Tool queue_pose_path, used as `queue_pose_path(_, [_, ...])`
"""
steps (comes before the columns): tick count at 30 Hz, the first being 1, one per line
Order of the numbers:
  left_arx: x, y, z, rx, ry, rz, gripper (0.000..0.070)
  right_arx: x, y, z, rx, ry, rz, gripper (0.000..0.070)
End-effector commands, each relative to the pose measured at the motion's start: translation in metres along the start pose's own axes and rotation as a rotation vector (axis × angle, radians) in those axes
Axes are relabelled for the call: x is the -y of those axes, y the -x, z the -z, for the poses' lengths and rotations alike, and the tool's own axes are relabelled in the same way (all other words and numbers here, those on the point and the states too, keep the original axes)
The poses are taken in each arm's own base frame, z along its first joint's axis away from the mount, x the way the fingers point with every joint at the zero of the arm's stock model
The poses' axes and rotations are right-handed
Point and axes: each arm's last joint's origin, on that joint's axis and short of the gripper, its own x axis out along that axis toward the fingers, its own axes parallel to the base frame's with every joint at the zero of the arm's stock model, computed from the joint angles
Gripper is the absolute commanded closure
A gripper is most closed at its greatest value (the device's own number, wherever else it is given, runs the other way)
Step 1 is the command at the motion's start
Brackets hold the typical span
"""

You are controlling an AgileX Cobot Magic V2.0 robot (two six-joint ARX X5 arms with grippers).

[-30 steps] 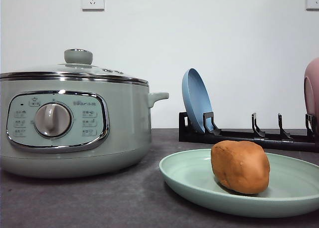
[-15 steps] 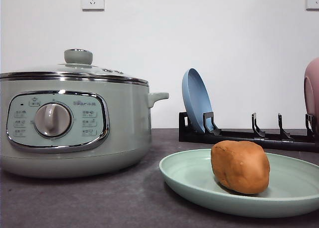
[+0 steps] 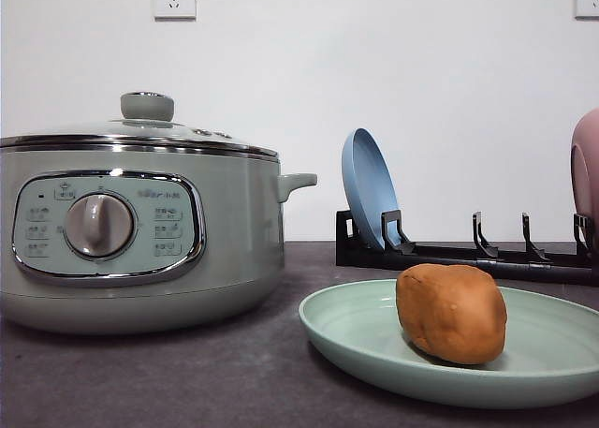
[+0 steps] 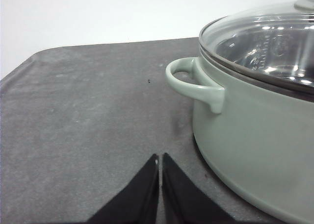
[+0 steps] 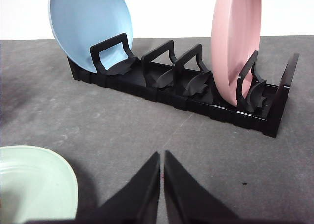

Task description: Transfer potato from steamer to green plate

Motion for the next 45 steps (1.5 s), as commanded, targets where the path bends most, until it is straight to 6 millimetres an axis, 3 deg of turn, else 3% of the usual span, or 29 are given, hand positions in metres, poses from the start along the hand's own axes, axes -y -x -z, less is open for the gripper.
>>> queue_pose_path(1, [0.0004, -0.0019, 0.0073, -0.026, 0.007, 0.001, 0.0698, 0.0003, -0.0003, 0.0009, 0.003, 0.004, 0.004, 0.0700])
queue_pose_path(45, [0.0004, -0.0019, 0.0073, -0.026, 0.007, 0.001, 0.0698, 0.0003, -0.0003, 0.0009, 0.003, 0.004, 0.004, 0.0700])
